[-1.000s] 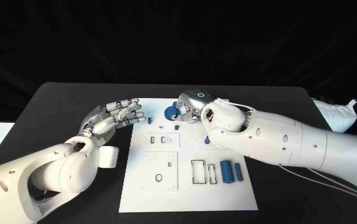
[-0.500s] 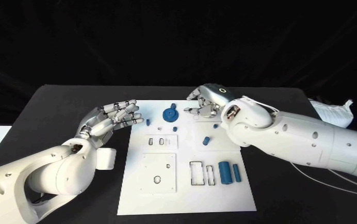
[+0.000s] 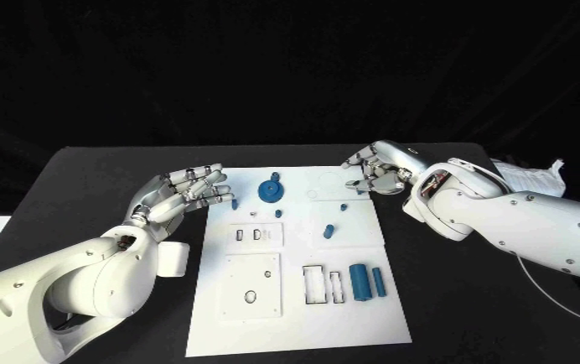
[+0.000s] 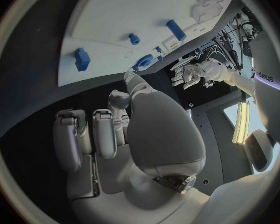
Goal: Assemble the parts on the task board
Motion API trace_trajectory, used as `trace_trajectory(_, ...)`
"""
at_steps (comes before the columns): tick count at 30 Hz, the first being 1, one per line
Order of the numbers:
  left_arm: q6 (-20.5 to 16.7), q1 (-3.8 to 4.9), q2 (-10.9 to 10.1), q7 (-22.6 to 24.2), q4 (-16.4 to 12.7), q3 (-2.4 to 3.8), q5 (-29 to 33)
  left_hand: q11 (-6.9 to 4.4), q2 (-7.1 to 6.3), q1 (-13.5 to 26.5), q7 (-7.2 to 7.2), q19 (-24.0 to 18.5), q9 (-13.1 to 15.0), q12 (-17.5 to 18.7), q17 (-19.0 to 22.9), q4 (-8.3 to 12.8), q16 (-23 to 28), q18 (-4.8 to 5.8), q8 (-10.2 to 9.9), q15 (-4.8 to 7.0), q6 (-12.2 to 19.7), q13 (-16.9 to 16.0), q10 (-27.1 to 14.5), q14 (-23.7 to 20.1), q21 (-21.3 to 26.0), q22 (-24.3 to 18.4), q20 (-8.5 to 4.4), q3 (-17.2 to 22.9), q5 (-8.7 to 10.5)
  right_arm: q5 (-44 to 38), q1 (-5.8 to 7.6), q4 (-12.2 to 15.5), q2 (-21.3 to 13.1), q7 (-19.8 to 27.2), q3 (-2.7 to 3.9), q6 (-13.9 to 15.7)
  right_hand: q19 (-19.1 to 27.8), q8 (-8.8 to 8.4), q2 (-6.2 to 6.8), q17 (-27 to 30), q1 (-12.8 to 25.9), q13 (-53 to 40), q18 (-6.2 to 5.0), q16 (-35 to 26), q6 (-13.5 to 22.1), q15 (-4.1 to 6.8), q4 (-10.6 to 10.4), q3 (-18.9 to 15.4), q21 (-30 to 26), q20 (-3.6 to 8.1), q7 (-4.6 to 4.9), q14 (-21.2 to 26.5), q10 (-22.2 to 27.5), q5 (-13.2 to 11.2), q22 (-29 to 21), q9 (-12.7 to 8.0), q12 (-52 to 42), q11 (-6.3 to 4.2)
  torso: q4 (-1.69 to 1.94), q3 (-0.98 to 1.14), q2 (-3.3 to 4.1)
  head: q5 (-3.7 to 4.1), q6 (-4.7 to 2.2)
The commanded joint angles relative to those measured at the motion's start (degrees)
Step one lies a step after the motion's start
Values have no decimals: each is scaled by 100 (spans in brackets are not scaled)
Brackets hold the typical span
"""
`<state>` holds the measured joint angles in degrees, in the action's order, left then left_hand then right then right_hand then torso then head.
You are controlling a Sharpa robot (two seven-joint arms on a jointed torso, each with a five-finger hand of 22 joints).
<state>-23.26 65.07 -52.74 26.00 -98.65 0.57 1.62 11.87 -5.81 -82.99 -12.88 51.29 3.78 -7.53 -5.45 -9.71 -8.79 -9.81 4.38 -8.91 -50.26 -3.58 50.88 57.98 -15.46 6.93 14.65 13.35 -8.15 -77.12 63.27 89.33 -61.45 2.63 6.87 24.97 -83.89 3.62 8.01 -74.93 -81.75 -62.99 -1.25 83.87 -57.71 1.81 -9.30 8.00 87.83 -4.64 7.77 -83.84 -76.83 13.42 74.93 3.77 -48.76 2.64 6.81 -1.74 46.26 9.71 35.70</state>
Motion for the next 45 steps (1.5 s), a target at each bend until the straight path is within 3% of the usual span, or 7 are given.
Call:
trace_trajectory(1, 131, 6, 27, 90, 8, 4, -89, -15, 59, 19, -167, 36, 1, 16, 5, 39, 23, -53, -17, 8, -42, -7, 42, 29, -12, -7, 3, -10, 15, 149, -50, -145, -17, 320, -2, -277, -196, -10, 36, -455, -27, 23, -9, -36, 60, -43, 20, -24, -38, -38, 22, -405, 37, -15, 968, 1, 50, 9, -18, 16, -6, 68, 12)
trace_trajectory(3, 133, 6, 36, 90, 17, 4, -89, -16, 60, 19, -167, 36, 1, 16, 5, 40, 23, -53, -17, 8, -42, -7, 43, 29, -12, -7, 3, -10, 15, 62, -85, -247, -11, 314, -2, -270, -189, -13, 42, -445, -8, 39, -11, -43, 87, -49, 4, -51, -43, -43, 27, -403, 43, -55, 959, -1, 73, 15, -12, 18, -4, 126, 34)
trace_trajectory(4, 134, 5, 39, 90, 22, 4, -89, -16, 60, 20, -167, 36, 1, 16, 6, 41, 24, -53, -17, 8, -43, -7, 43, 29, -12, -7, 3, -9, 16, 23, -104, -293, -5, 306, -2, -261, -188, -13, 39, -440, 1, 49, -11, -46, 106, -52, -7, -67, -44, -46, 29, -401, 47, -92, 957, -3, 89, 18, -7, 19, -2, 150, 9)
trace_trajectory(6, 133, 5, 43, 89, 28, 4, -88, -16, 60, 21, -167, 37, 1, 17, 6, 42, 24, -53, -17, 8, -43, -7, 44, 29, -12, -7, 3, -10, 16, -22, -130, -362, 10, 292, -2, -251, -185, -14, 39, -439, 7, 54, -12, -48, 126, -55, -18, -85, -46, -49, 32, -401, 49, -126, 954, -4, 97, 21, -3, 28, 0, 151, 0)
trace_trajectory(17, 125, 4, 61, 84, 58, 3, -81, -16, 59, 26, -167, 38, 0, 17, 6, 43, 25, -53, -18, 8, -44, -7, 44, 30, -12, -8, 3, -12, 17, -156, -187, -591, 89, 225, -1, -292, -186, -12, 35, -450, 8, 28, -12, -42, 145, -58, -29, -103, -46, -52, 35, -403, 33, -147, 956, -3, 56, 23, -15, 10, -6, 117, 51)
trace_trajectory(32, 112, 4, 57, 67, 65, 3, -70, -15, 57, 37, -168, 42, 0, 19, 6, 48, 28, -54, -21, 9, -45, -6, 45, 31, -13, -9, 2, -15, 18, -232, -225, -774, 181, 201, -1, -487, -203, 66, -76, -471, -74, -63, -8, -31, -51, -40, -28, -94, -37, -46, 5, -409, -26, -154, 978, 33, -84, -5, -8, 5, -10, 129, 96)
trace_trajectory(45, 105, 4, 53, 69, 66, 3, -61, -15, 57, 37, -168, 42, 0, 19, 6, 48, 28, -54, -21, 9, -45, -6, 45, 31, -13, -9, 2, -15, 18, -210, -252, -874, 260, 197, -1, -640, -203, 126, -212, -491, -184, -101, -8, -22, -302, -1, 8, 0, -39, -15, -46, -413, -45, -242, 979, 51, -134, -53, -7, 12, -8, 139, 108)
